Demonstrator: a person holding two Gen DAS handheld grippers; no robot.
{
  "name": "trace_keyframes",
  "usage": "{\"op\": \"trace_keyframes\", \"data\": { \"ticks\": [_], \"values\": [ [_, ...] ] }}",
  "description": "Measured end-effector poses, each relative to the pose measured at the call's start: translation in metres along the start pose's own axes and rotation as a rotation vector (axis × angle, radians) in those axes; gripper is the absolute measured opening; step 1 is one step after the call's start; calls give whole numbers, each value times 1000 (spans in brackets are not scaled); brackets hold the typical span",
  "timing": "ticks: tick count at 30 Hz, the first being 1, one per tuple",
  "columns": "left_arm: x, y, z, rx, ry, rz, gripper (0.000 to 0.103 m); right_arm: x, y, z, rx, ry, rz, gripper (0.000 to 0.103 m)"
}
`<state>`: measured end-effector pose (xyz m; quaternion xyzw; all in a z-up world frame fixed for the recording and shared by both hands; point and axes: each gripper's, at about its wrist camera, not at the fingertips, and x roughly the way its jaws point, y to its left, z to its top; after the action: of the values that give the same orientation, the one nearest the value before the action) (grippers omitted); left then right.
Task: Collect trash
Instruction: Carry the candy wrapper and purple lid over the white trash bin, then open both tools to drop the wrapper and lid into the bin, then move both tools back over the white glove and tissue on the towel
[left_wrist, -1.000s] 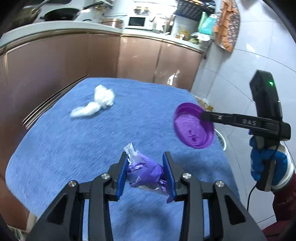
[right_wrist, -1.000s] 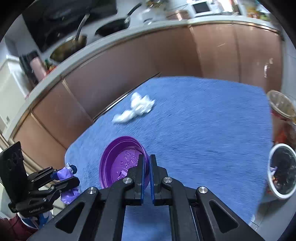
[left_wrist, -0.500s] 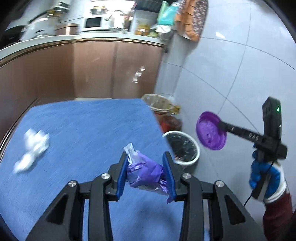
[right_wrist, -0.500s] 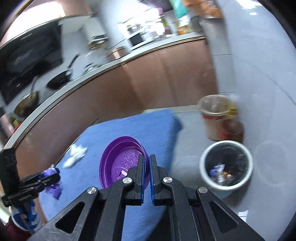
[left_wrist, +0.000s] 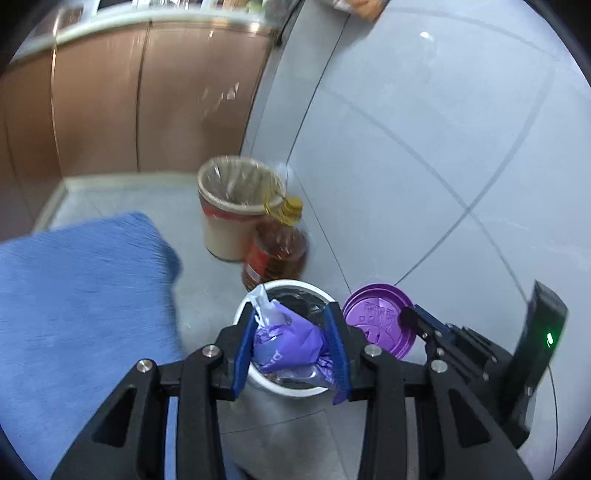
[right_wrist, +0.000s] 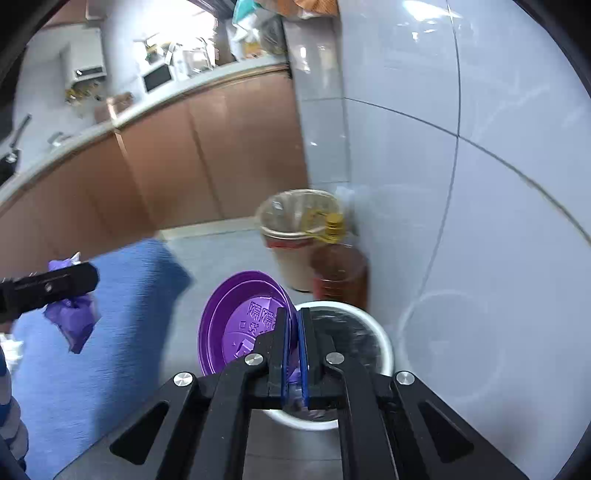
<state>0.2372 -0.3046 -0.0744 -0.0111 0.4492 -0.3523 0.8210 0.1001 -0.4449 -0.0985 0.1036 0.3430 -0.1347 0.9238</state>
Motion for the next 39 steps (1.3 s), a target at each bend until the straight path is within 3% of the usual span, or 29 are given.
{"op": "trace_keyframes", "data": {
  "ticks": [5,9,11,12,16,18,26,31,39],
  "values": [
    [72,-6,6,-20,80,8,36,37,-15,-4,-17,35,-87,5],
    [104,-8,8,-36,99,13,37,59,-26,-8,-2,64,-129,7],
    [117,-7,9,-43,108,17,51,71,-29,-8,5,86,-129,8],
    [123,-6,9,-48,108,29,58,78,-29,-9,-1,94,-138,10],
    [124,1,9,-88,111,1,59,90,-26,-10,-23,113,-158,36],
    [112,1,8,-81,97,-4,59,85,-24,-12,-26,103,-159,44],
    [43,4,5,-85,-3,40,59,47,-9,-7,-24,40,-128,48],
    [-19,4,-6,-80,-101,95,59,1,8,-5,-22,-23,-111,53],
    [-123,0,-46,-25,-266,234,63,-82,45,-5,-38,-142,-64,78]
  ]
}}
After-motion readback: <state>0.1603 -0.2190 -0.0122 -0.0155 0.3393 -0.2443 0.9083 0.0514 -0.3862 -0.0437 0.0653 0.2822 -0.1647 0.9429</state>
